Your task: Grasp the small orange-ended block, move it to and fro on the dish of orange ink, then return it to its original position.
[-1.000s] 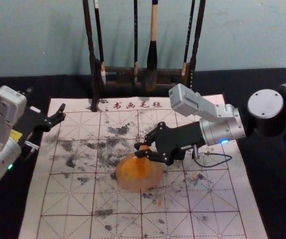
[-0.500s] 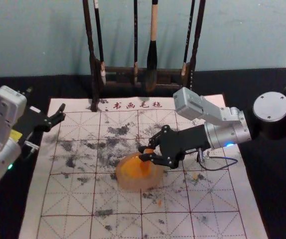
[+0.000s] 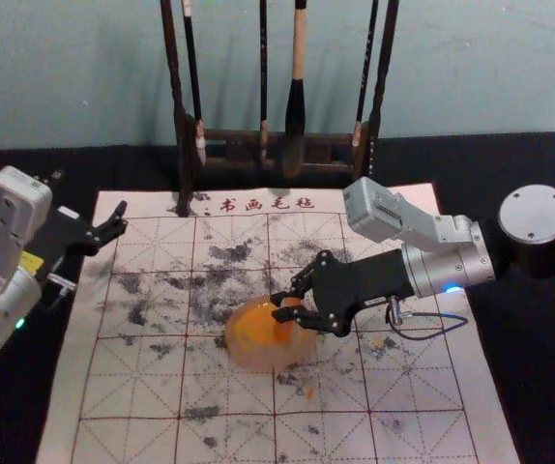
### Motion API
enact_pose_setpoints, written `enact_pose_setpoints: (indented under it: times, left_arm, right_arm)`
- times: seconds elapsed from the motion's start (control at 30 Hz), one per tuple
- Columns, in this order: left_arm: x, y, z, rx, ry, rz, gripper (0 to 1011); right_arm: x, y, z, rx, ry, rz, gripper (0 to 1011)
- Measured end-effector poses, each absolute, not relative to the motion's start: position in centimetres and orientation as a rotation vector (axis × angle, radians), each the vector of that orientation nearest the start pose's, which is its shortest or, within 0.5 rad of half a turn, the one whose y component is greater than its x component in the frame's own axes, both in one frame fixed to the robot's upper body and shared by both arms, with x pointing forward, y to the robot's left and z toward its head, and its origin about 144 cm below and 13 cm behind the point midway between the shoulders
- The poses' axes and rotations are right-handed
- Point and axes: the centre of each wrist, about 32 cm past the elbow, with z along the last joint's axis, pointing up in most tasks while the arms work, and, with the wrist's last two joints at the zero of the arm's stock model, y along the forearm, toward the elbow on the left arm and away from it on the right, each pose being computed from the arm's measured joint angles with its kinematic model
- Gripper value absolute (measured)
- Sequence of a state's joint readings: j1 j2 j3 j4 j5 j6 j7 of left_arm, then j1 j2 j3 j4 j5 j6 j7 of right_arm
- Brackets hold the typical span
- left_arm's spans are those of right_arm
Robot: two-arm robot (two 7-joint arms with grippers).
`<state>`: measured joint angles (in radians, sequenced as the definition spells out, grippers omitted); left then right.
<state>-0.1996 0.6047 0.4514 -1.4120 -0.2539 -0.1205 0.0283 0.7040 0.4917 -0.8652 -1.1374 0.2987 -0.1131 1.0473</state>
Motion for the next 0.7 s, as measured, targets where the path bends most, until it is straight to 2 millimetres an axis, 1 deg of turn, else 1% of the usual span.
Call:
enact_pose_setpoints:
  times: [0.37, 0.7]
  left_arm:
    - [48.9, 31.0, 114.0, 0.304, -0.285, 1.248, 1001]
    - [48.9, 31.0, 114.0, 0.305, -0.285, 1.248, 1001]
  right_arm:
    - [58.9, -22.6, 119.2, -0.471, -0.203, 0.006, 133]
    - [59.4, -21.7, 119.0, -0.460, -0.203, 0.024, 133]
